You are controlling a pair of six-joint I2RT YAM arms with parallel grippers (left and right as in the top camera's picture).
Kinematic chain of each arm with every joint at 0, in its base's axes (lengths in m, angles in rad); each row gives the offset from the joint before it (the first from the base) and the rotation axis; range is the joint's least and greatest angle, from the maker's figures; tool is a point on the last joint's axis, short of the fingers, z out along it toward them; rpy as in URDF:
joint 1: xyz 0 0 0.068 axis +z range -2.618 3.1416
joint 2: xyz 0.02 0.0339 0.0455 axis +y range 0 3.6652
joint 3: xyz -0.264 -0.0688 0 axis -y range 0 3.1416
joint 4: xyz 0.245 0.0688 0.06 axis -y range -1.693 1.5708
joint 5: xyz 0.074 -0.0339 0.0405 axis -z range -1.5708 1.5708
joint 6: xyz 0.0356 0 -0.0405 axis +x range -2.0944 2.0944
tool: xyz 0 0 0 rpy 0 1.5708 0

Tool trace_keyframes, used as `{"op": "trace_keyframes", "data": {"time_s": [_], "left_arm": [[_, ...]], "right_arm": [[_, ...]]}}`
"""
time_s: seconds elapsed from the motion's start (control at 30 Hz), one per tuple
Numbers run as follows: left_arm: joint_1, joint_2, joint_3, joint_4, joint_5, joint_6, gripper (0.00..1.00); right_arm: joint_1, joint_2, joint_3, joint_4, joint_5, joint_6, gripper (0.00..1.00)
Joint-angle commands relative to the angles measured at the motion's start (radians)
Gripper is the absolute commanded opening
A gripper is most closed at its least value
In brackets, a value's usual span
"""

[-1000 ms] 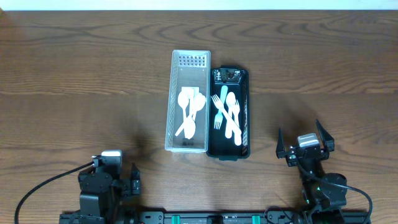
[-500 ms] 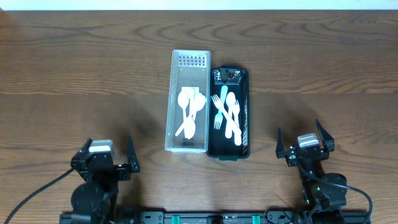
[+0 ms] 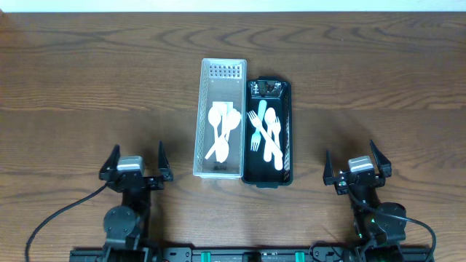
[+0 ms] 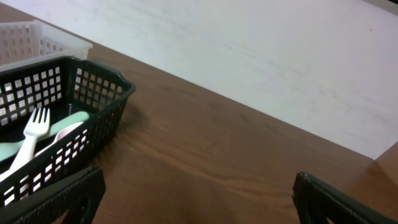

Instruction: Pack container

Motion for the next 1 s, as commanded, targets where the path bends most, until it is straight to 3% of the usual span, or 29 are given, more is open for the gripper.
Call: {"op": "trace_keyframes", "data": {"time_s": [0.0,0.97], "left_arm": [[0.004,-0.008,-0.028,-0.055,0.01,-0.005,0.98],[0.004,0.014,-0.028,-0.081,0.017,-0.005,0.98]], "right_arm": [[-0.003,-0.006,-0.001,-0.005,-0.004,-0.013,0.99],[-0.003,-0.006,-0.001,-0.004,-0.004,-0.014,0.99]]}}
